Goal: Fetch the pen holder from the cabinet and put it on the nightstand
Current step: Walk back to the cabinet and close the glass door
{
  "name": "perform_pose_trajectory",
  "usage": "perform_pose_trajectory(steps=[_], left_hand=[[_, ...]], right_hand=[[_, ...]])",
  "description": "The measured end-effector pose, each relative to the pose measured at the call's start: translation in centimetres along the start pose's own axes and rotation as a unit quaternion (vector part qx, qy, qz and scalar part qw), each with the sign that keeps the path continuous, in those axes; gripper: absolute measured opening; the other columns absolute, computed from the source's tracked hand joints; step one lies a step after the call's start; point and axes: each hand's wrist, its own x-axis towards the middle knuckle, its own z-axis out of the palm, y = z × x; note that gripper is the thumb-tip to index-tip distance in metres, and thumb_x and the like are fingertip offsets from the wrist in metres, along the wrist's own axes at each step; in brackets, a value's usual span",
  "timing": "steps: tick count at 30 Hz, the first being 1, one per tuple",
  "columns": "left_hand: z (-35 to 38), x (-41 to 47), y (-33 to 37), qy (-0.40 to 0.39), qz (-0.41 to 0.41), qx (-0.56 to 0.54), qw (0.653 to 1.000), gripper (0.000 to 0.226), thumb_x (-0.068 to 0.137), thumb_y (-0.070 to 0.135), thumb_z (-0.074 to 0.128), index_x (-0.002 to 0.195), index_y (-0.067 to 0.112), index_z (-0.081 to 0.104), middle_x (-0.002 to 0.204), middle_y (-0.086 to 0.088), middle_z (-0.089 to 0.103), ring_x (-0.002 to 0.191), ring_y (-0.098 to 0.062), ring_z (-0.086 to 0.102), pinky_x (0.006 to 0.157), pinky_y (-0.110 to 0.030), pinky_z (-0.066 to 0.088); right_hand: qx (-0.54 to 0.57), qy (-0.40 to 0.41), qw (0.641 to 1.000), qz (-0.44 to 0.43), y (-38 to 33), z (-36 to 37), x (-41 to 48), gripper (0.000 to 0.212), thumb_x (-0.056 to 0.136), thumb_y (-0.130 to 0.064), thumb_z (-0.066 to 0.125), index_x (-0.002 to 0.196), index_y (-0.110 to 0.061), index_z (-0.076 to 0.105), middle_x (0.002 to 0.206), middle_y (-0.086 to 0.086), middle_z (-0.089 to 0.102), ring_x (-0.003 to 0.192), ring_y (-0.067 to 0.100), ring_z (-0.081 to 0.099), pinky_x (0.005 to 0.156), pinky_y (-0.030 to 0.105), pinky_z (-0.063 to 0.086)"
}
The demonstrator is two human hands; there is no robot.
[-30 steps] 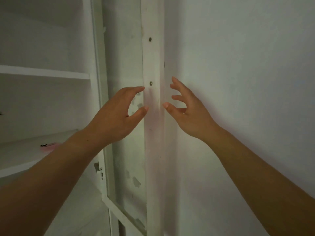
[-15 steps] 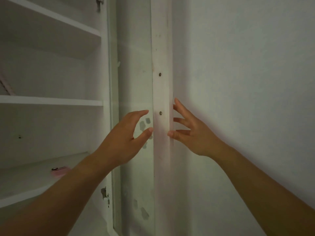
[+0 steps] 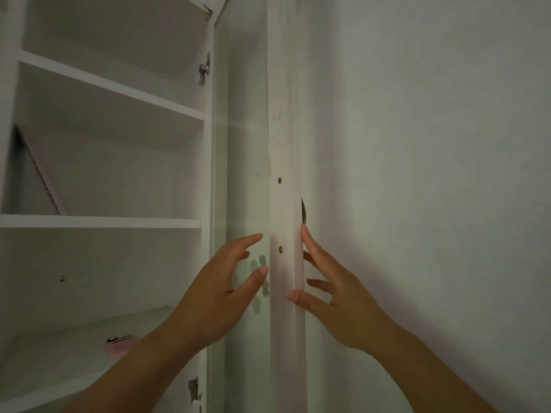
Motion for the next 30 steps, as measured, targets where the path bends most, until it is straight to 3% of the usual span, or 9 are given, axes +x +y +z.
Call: perform_pose_trajectory(steps=[4,8,13,16,20,23,27,30], left_hand=[[-1.6,-0.3,0.2,0.007,-0.001,0.000,1.000,0.057,0.074,0.059,0.038,0.129,0.048,0.030,0.134,0.022,0.037,0.122,0.000,0.040,0.105,-0.033,0.037],[-3.1,-1.2,-0.5,0.011,-0.009,0.000,1.000,0.061,0.073,0.061,0.038,0.132,0.049,0.029,0.139,0.023,0.035,0.121,0.005,0.039,0.101,-0.025,0.036],[-5.1,-2.1,-1.0,0.028,-0.032,-0.003,0.999,0.057,0.073,0.060,0.039,0.129,0.053,0.027,0.137,0.028,0.033,0.115,0.012,0.039,0.090,-0.013,0.036],[-6.8,-2.9,-1.0,0.043,-0.034,-0.011,0.998,0.054,0.071,0.061,0.039,0.124,0.059,0.027,0.131,0.033,0.035,0.109,0.018,0.040,0.079,-0.005,0.038],[-9.4,-4.4,-1.9,0.057,-0.035,-0.013,0.998,0.060,0.075,0.052,0.048,0.132,0.052,0.027,0.134,0.030,0.039,0.115,0.007,0.046,0.085,-0.015,0.048],[-11.3,-5.3,-2.7,0.057,-0.031,-0.024,0.998,0.056,0.081,0.040,0.051,0.132,0.049,0.032,0.130,0.028,0.045,0.110,0.010,0.051,0.076,-0.012,0.049],[-13.9,-6.3,-4.4,0.051,-0.053,-0.042,0.996,0.057,0.079,0.044,0.051,0.134,0.047,0.035,0.129,0.017,0.053,0.111,-0.010,0.058,0.085,-0.036,0.054],[-15.8,-6.7,-5.3,0.058,-0.064,-0.046,0.995,0.054,0.079,0.038,0.052,0.131,0.043,0.039,0.122,0.013,0.059,0.105,-0.012,0.062,0.084,-0.035,0.055]], right_hand=[[0.119,-0.006,0.993,0.008,0.3,1.3,0.1,0.078,0.073,-0.051,0.066,0.128,-0.065,0.013,0.142,-0.039,0.024,0.130,-0.010,0.030,0.105,0.023,0.039],[0.177,-0.060,0.982,0.009,0.4,2.7,0.7,0.074,0.072,-0.055,0.067,0.127,-0.068,0.019,0.143,-0.038,0.026,0.132,-0.005,0.032,0.107,0.037,0.039],[0.213,-0.108,0.971,-0.016,-1.8,5.5,1.1,0.070,0.085,-0.045,0.055,0.134,-0.060,0.008,0.136,-0.044,0.029,0.129,-0.011,0.033,0.100,0.017,0.039],[0.240,-0.115,0.964,-0.026,-3.3,8.4,1.5,0.070,0.084,-0.051,0.052,0.132,-0.065,0.003,0.135,-0.047,0.028,0.127,-0.012,0.034,0.099,0.017,0.040],[0.279,-0.103,0.954,-0.036,-5.0,11.8,2.2,0.069,0.079,-0.051,0.057,0.125,-0.072,0.009,0.127,-0.054,0.029,0.119,-0.021,0.036,0.082,0.008,0.044],[0.268,-0.098,0.957,-0.055,-5.9,14.2,2.8,0.072,0.077,-0.051,0.059,0.125,-0.072,0.009,0.126,-0.056,0.026,0.118,-0.024,0.033,0.089,0.012,0.045],[0.237,-0.095,0.965,-0.068,-6.6,17.2,3.7,0.073,0.077,-0.050,0.061,0.126,-0.072,0.011,0.131,-0.053,0.023,0.122,-0.024,0.027,0.090,0.005,0.039],[0.212,-0.101,0.969,-0.078,-6.4,19.4,4.7,0.077,0.075,-0.052,0.063,0.130,-0.067,0.011,0.137,-0.049,0.018,0.128,-0.021,0.019,0.104,0.014,0.032]])
